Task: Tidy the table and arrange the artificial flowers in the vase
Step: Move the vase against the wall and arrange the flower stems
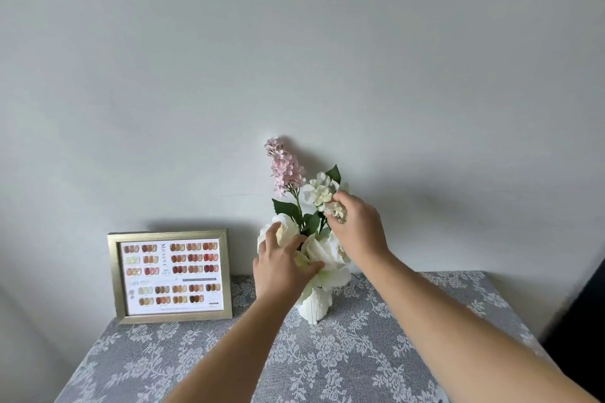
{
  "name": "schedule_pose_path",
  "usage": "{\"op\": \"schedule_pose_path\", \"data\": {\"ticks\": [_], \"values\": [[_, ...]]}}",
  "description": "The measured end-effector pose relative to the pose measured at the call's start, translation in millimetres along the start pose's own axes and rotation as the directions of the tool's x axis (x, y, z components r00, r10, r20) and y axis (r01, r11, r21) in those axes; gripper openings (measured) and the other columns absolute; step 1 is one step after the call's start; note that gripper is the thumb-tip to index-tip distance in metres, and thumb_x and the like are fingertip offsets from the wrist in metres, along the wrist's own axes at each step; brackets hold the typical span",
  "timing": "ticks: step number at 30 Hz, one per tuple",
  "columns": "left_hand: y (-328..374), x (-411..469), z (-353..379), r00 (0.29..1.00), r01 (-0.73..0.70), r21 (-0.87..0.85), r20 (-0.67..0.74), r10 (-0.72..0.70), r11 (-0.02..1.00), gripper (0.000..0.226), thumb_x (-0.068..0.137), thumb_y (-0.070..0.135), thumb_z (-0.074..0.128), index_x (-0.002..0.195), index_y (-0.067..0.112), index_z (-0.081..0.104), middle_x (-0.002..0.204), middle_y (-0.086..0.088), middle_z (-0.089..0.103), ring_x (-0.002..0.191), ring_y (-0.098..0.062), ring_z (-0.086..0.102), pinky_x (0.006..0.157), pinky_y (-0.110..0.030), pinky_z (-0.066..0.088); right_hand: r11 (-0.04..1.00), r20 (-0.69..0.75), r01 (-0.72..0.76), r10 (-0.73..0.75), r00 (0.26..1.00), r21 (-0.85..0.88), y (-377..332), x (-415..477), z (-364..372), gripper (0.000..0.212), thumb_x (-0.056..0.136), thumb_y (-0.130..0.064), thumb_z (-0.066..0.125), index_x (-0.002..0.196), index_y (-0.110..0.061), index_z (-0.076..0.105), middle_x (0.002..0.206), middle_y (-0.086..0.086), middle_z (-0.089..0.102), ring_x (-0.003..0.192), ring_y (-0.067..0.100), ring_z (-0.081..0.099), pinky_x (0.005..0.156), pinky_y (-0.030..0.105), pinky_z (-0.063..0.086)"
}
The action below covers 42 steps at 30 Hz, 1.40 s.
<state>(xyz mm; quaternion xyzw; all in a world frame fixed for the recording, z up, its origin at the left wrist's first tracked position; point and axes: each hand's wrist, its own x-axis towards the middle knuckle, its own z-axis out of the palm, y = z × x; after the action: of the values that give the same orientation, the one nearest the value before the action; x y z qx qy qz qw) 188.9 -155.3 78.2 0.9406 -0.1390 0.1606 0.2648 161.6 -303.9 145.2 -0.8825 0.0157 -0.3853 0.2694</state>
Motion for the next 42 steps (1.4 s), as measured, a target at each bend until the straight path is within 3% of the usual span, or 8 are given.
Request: {"op": "schedule_pose_path", "data": {"ticks": [8, 12, 18, 24, 29, 32, 34, 42], "values": [[-0.1, 0.8, -0.6, 1.000, 0.012, -0.011, -0.003, -0.012, 1.000, 0.057, 0.057, 0.067, 0.065, 0.108, 0.044, 0.054, 0.144, 0.003, 0.024, 0.120, -0.025, 0.041, 0.089, -0.039, 0.044, 0.998, -0.039, 0.004, -0.002, 0.999, 0.058, -4.5, 6.0, -14.3, 0.019, 0.077, -0.010, 0.067, 0.096, -0.013, 0.064, 0.075, 0.005, 0.069, 0.041, 0.008, 0.041, 0.045, 0.018, 0.029], [4.2, 1.9, 0.8, 1.000, 0.007, -0.028, -0.002, -0.007, 1.000, 0.059, 0.055, 0.066, 0.067, 0.109, 0.044, 0.054, 0.145, 0.005, 0.024, 0.123, -0.025, 0.039, 0.091, -0.040, 0.044, 0.999, 0.049, 0.032, -0.033, 0.998, 0.015, -5.4, 2.9, -12.8, 0.025, 0.077, -0.006, 0.066, 0.101, -0.011, 0.063, 0.082, 0.010, 0.069, 0.065, 0.025, 0.059, 0.057, 0.033, 0.049], [7.3, 3.1, -2.0, 1.000, 0.002, -0.106, -0.009, -0.003, 0.994, 0.059, 0.052, 0.057, 0.074, 0.104, 0.038, 0.053, 0.142, 0.003, 0.028, 0.120, -0.026, 0.041, 0.084, -0.036, 0.050, 0.988, 0.166, 0.101, -0.081, 0.983, -0.115, -2.6, -12.6, 2.8, 0.039, 0.075, 0.000, 0.065, 0.112, -0.009, 0.062, 0.087, 0.016, 0.067, 0.077, 0.032, 0.062, 0.065, 0.039, 0.051], [5.5, 2.9, -2.0, 1.000, 0.017, -0.083, -0.007, -0.017, 0.996, 0.074, 0.056, 0.057, 0.073, 0.118, 0.023, 0.049, 0.144, 0.001, 0.026, 0.123, -0.024, 0.038, 0.087, -0.034, 0.046, 0.972, 0.300, 0.162, -0.105, 0.948, -0.171, 7.5, -29.7, 12.1, 0.037, 0.074, 0.001, 0.066, 0.108, -0.012, 0.060, 0.092, 0.010, 0.068, 0.084, 0.025, 0.061, 0.070, 0.039, 0.053], [9.2, 0.4, -6.6, 1.000, 0.010, -0.107, -0.027, -0.012, 0.994, 0.060, 0.058, 0.055, 0.073, 0.107, 0.027, 0.049, 0.139, 0.000, 0.032, 0.118, -0.025, 0.042, 0.082, -0.034, 0.048, 0.976, 0.232, 0.156, -0.119, 0.965, -0.150, 13.5, -29.3, 7.6, 0.040, 0.070, -0.006, 0.072, 0.108, -0.012, 0.062, 0.104, 0.008, 0.068, 0.096, 0.025, 0.059, 0.078, 0.039, 0.052], [10.1, 0.7, -8.2, 1.000, 0.012, -0.127, -0.004, -0.013, 0.992, 0.069, 0.055, 0.053, 0.078, 0.110, 0.030, 0.044, 0.138, 0.002, 0.032, 0.119, -0.023, 0.042, 0.086, -0.035, 0.047, 0.981, 0.141, 0.104, -0.081, 0.987, -0.162, 16.8, -25.3, 5.2, 0.037, 0.070, -0.013, 0.075, 0.105, -0.013, 0.066, 0.120, 0.008, 0.060, 0.109, 0.030, 0.053, 0.089, 0.042, 0.046], [10.8, 0.7, -8.1, 1.000, 0.016, -0.146, 0.009, -0.015, 0.989, 0.079, 0.054, 0.051, 0.079, 0.118, 0.029, 0.039, 0.140, 0.001, 0.030, 0.121, -0.024, 0.040, 0.091, -0.037, 0.046, 0.999, 0.147, 0.008, -0.001, 0.989, -0.041, 18.0, -23.9, 7.1, 0.030, 0.072, -0.010, 0.072, 0.102, -0.012, 0.066, 0.131, 0.009, 0.052, 0.117, 0.029, 0.048, 0.092, 0.039, 0.045], [6.9, 4.5, -9.6, 0.998, 0.027, -0.154, 0.066, -0.017, 0.988, 0.096, 0.059, 0.048, 0.078, 0.137, 0.023, 0.028, 0.148, 0.002, 0.023, 0.129, -0.022, 0.036, 0.097, -0.038, 0.043, 0.997, 0.257, 0.074, -0.065, 0.964, -0.024, 16.5, -27.9, 22.1, 0.044, 0.079, -0.006, 0.063, 0.122, -0.012, 0.054, 0.121, 0.007, 0.061, 0.103, 0.025, 0.060, 0.082, 0.033, 0.050]]}}
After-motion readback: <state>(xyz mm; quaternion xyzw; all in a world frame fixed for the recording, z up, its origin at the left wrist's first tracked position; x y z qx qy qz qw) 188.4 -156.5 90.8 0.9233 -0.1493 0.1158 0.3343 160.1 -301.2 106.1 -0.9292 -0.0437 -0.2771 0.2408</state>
